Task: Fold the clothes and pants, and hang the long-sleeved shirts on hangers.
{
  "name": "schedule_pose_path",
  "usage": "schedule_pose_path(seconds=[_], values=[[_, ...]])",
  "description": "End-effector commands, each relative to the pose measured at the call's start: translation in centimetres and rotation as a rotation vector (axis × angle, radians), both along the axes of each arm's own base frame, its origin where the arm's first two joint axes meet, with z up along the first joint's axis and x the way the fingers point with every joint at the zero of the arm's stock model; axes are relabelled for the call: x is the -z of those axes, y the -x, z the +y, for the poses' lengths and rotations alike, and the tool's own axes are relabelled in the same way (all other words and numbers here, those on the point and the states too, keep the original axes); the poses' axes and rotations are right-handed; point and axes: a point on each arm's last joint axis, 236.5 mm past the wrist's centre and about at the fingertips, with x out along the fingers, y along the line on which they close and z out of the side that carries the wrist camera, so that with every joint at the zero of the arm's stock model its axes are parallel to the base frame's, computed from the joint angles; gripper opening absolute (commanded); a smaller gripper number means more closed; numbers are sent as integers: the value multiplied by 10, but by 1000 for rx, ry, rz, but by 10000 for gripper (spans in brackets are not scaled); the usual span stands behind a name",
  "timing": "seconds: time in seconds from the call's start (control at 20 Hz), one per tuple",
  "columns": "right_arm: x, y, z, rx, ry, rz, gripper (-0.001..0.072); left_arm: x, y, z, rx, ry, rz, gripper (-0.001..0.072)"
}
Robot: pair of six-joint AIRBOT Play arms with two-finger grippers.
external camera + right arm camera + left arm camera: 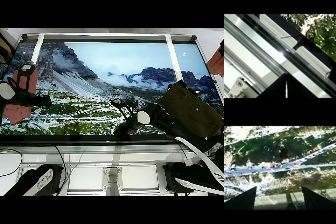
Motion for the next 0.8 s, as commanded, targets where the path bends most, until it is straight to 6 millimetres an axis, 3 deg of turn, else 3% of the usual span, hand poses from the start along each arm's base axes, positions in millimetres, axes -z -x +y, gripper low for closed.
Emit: schedule_pose_path(seconds=[0.0,0.75], values=[[0,0,0,0,0,2,9,0,0,0,0,0,-1,644],[-1,0,1,13,-2,5,9,0,0,0,0,0,-1,644]])
